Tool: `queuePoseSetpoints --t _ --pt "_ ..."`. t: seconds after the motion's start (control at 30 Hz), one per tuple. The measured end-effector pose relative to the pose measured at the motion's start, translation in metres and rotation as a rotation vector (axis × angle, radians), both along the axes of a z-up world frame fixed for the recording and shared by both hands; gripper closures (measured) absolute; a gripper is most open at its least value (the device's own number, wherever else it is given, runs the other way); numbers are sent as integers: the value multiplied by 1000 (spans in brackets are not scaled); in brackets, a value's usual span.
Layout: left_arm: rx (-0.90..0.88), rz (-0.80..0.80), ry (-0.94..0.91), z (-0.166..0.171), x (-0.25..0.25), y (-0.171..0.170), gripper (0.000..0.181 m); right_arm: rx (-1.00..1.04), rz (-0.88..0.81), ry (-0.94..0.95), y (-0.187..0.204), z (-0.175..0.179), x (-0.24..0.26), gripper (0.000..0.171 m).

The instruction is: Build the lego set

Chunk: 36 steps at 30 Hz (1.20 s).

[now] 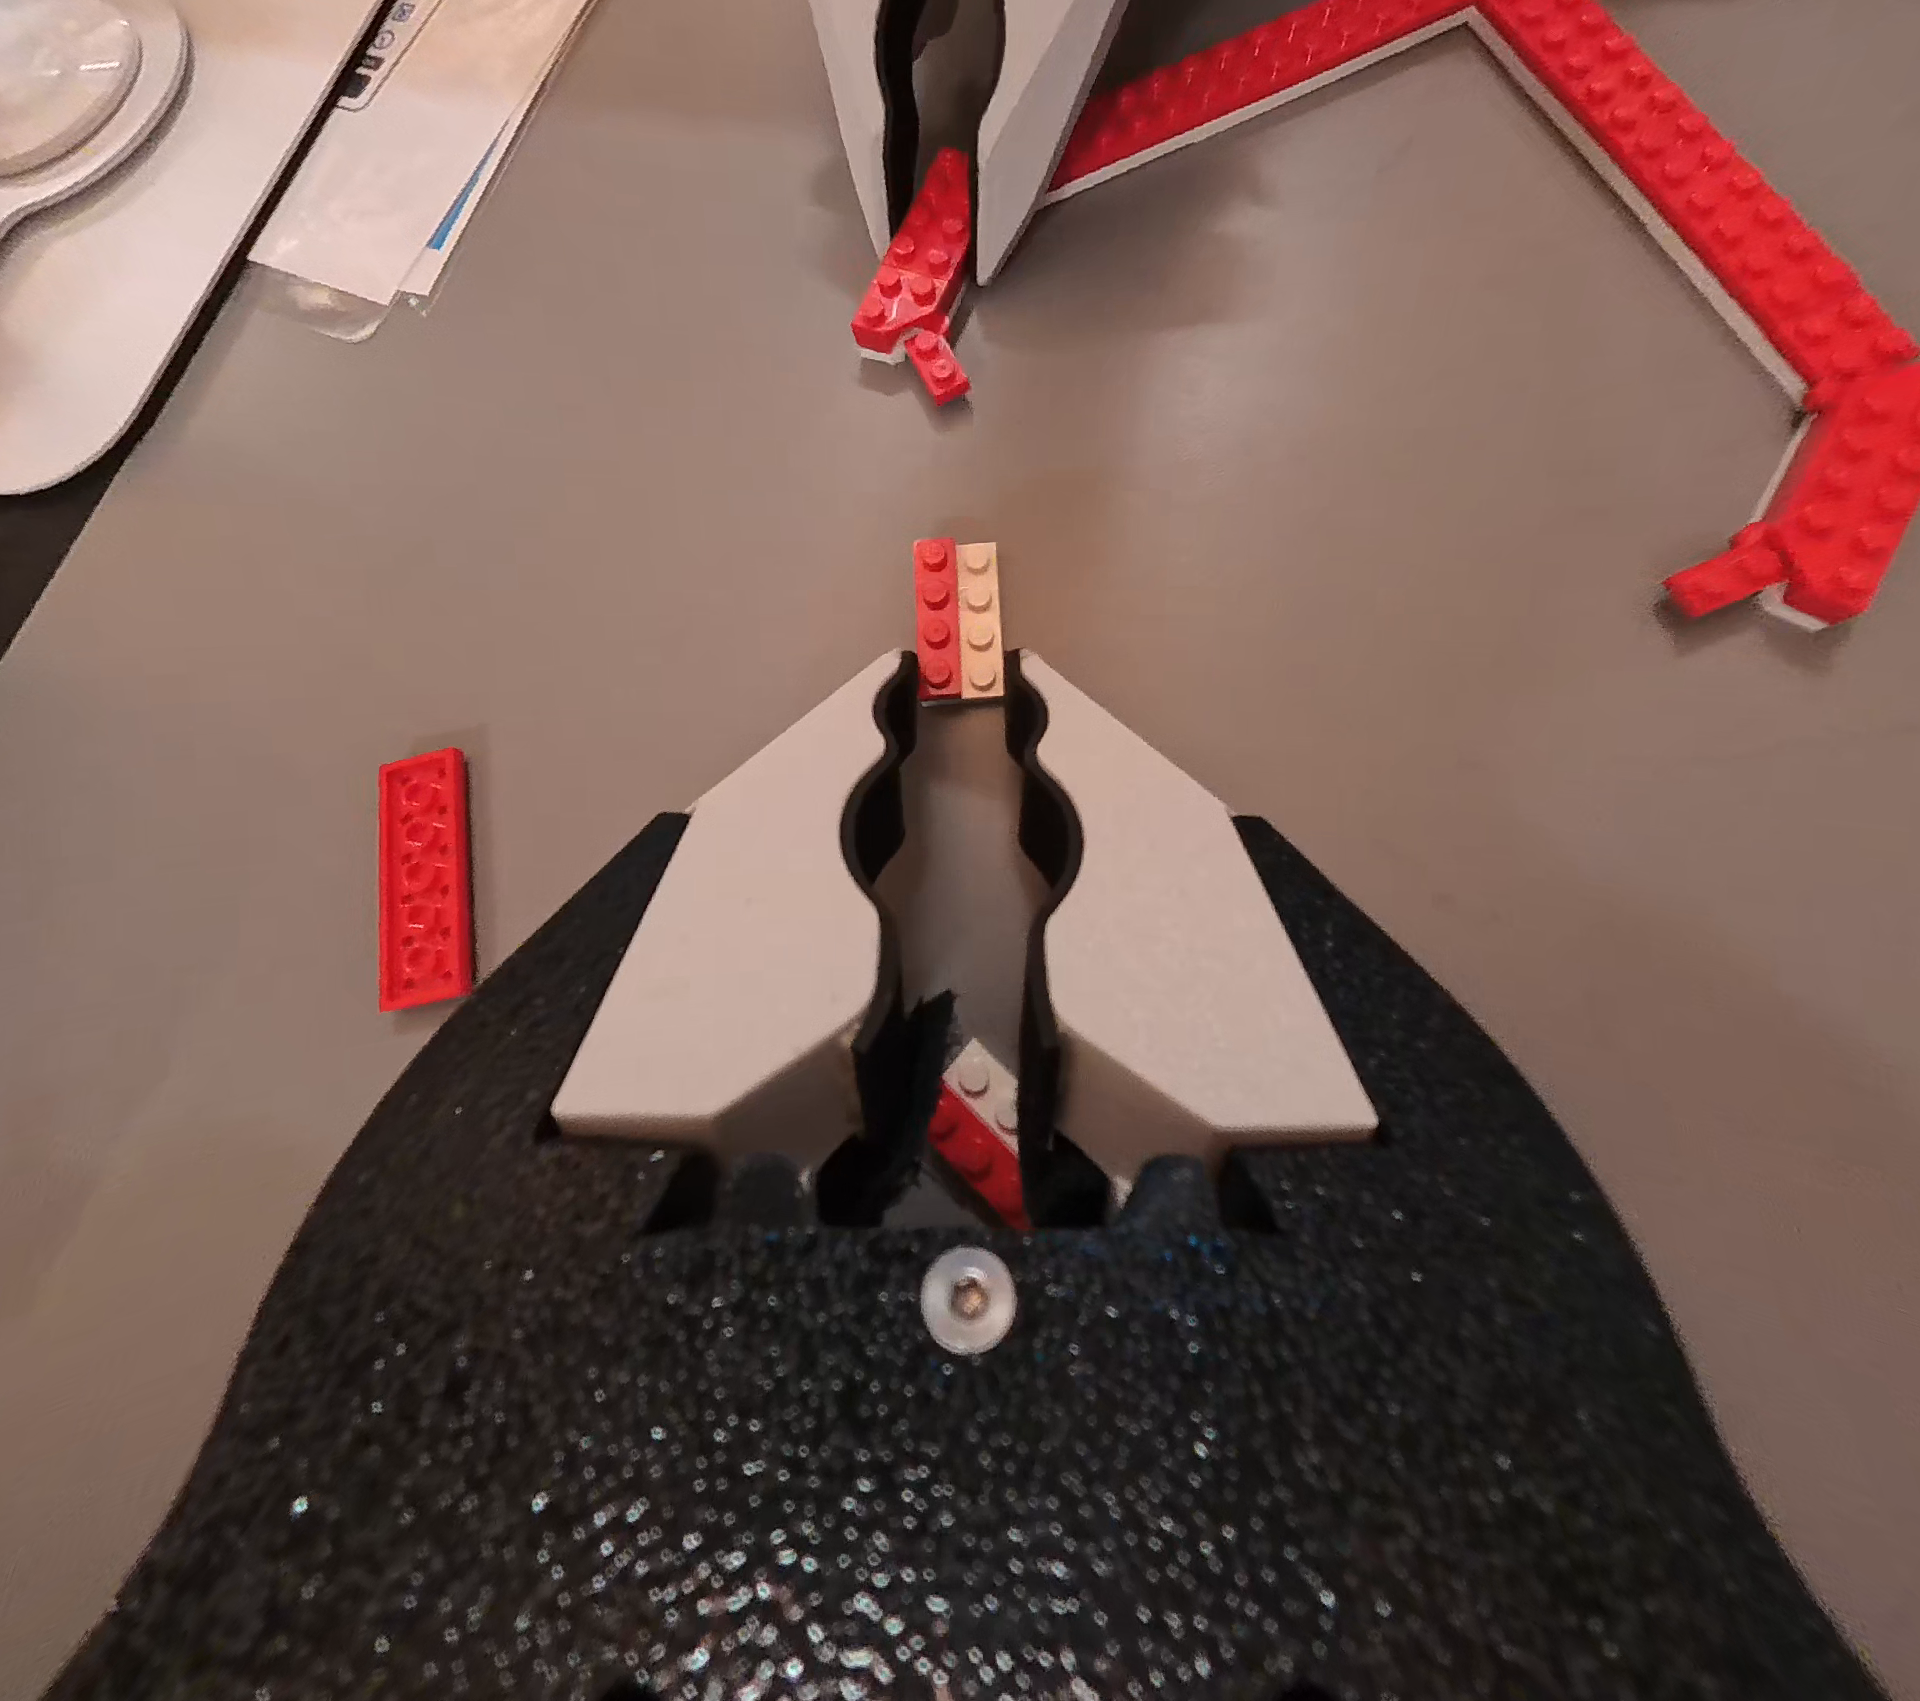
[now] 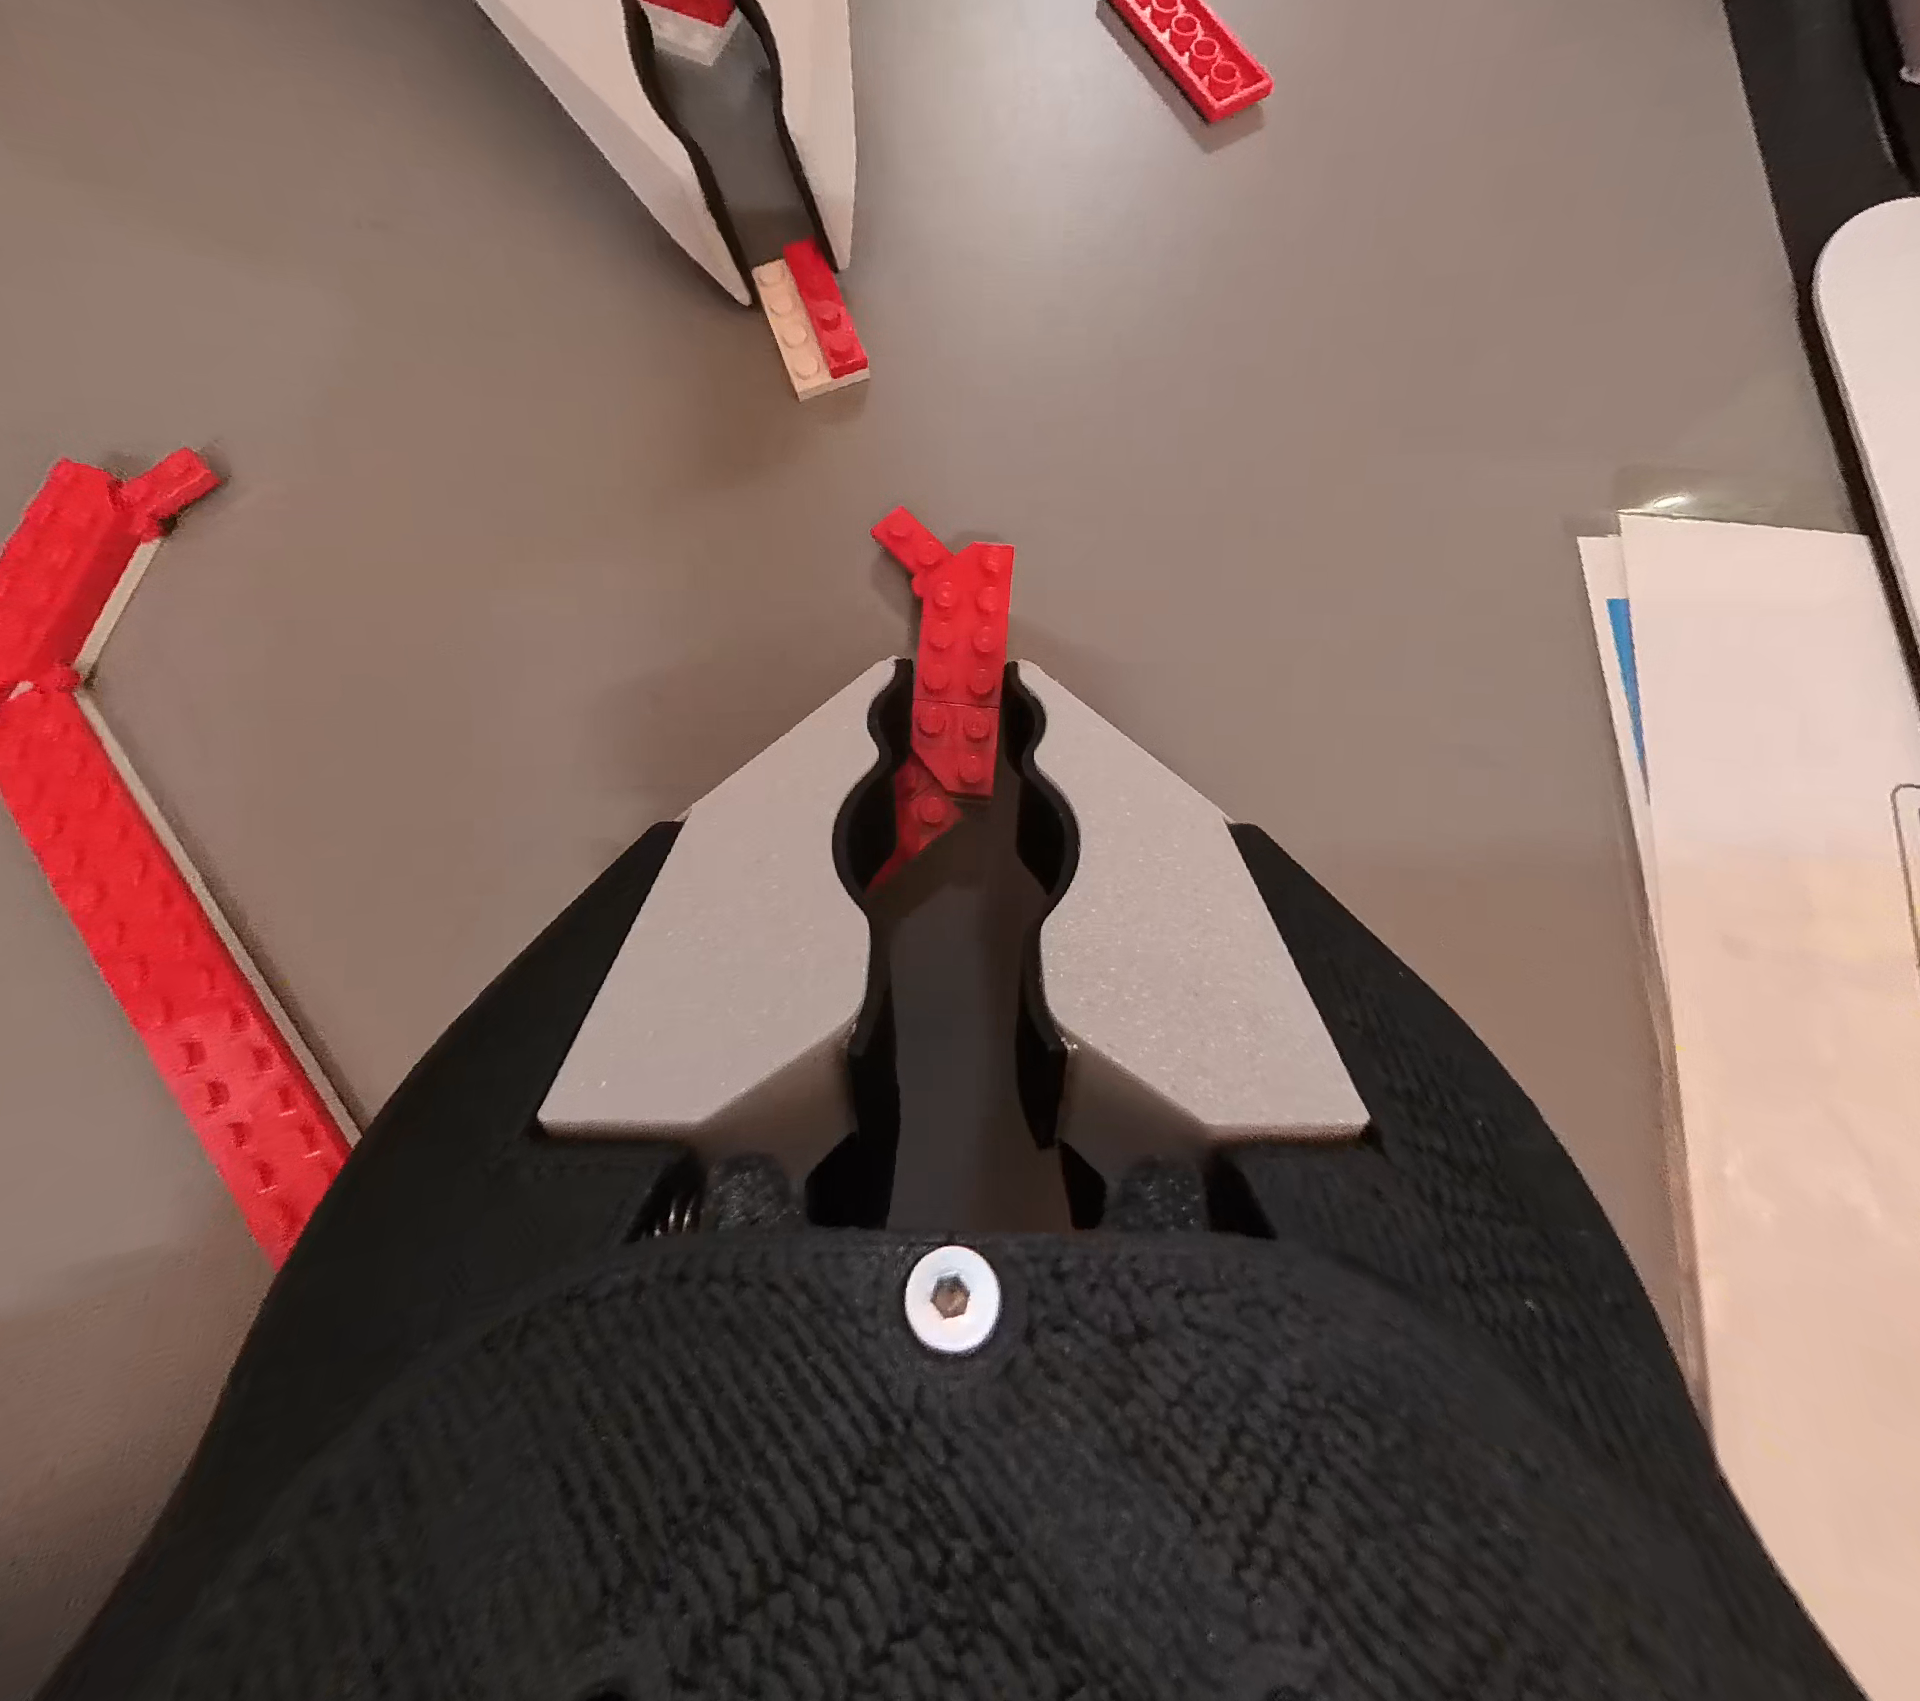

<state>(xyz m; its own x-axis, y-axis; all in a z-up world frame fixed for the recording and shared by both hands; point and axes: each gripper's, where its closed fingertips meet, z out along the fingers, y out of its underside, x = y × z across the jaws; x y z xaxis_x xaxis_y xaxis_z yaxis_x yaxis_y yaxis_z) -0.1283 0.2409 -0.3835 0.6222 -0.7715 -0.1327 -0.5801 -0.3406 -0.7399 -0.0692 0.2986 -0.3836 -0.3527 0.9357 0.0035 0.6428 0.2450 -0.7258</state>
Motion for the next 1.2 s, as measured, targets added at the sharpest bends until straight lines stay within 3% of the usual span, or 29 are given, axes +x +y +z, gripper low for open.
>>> queuePoseSetpoints --t 0.97,1.2 --pt "24 -11 22 1 4 0 167 -42 63 6 -19 3 -3 156" --pt "16 46 54 1 7 4 167 -58 62 -18 -23 1 -2 156"
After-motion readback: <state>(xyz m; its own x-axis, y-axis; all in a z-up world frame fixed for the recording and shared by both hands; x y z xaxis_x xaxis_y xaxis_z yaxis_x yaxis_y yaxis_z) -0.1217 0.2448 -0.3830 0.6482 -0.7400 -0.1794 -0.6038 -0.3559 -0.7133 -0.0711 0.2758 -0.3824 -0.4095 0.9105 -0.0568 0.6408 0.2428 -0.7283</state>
